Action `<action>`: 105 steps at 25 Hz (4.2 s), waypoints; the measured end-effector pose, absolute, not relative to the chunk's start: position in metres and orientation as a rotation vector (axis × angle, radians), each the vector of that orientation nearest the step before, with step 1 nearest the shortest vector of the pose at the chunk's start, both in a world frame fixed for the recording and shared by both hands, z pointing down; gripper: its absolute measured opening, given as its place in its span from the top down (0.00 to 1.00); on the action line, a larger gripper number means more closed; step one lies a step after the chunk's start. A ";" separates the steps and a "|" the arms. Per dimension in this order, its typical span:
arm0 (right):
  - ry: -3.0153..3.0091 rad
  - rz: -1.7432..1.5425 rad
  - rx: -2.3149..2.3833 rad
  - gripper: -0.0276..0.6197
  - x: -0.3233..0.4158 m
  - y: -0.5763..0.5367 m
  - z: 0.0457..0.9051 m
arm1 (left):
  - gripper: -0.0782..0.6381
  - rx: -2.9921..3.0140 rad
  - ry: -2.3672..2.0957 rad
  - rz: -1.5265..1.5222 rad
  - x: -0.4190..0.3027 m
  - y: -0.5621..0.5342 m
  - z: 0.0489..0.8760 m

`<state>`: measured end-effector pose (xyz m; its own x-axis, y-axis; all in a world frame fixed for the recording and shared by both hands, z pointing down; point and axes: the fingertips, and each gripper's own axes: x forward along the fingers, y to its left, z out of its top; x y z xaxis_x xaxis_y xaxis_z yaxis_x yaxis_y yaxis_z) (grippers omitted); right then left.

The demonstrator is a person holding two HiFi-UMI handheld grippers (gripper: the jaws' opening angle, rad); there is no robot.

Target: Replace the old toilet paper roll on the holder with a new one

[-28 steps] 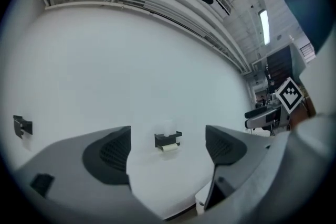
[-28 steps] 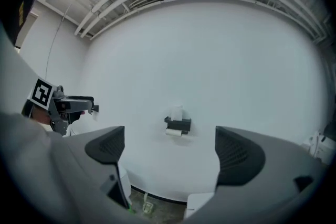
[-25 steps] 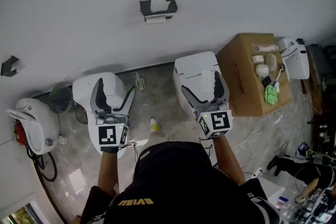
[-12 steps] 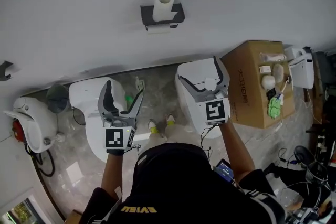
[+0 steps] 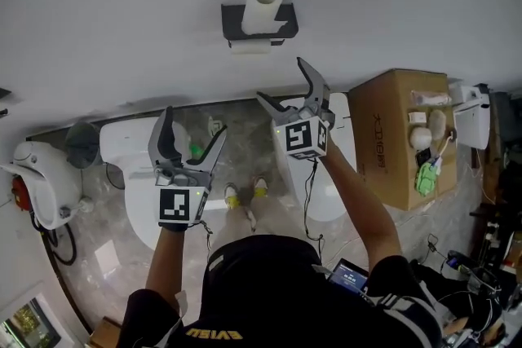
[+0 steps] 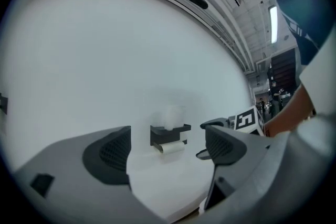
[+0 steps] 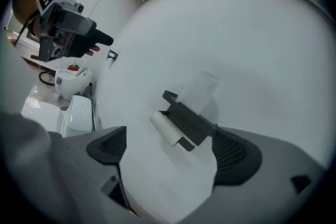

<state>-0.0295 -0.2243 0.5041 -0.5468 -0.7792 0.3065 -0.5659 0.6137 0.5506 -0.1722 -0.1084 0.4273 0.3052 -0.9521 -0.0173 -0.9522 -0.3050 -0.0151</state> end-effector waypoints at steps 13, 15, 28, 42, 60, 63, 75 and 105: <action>-2.161 -0.588 0.902 0.24 -0.066 -0.293 0.562 | 0.26 -2.512 1.853 0.015 -0.169 -0.113 0.423; -2.144 -0.604 0.889 0.26 -0.070 -0.297 0.563 | 0.26 -2.514 1.861 0.013 -0.168 -0.110 0.424; -2.001 -0.716 0.887 0.48 -0.068 -0.319 0.569 | 0.26 -2.523 1.900 -0.025 -0.164 -0.102 0.425; -1.936 -0.794 0.924 0.62 -0.058 -0.323 0.561 | 0.26 -2.525 1.893 0.036 -0.153 -0.103 0.414; -1.891 -0.774 0.974 0.62 -0.024 -0.329 0.560 | 0.26 -2.524 1.845 0.015 -0.145 -0.105 0.420; -1.880 -0.771 0.980 0.62 -0.017 -0.331 0.560 | 0.26 -2.526 1.839 0.013 -0.143 -0.107 0.419; -1.821 -0.756 1.014 0.63 0.016 -0.334 0.562 | 0.26 -2.545 1.816 0.056 -0.131 -0.113 0.414; -2.070 -0.223 1.468 0.63 0.111 -0.275 0.455 | 0.26 -2.523 1.735 0.035 -0.144 -0.145 0.376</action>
<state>0.1105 -0.2752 0.4550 -0.2212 -0.9052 0.3629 -0.8071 0.3788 0.4529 -0.1437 -0.1450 0.3755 0.3589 -0.9312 -0.0638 -0.9330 -0.3560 -0.0527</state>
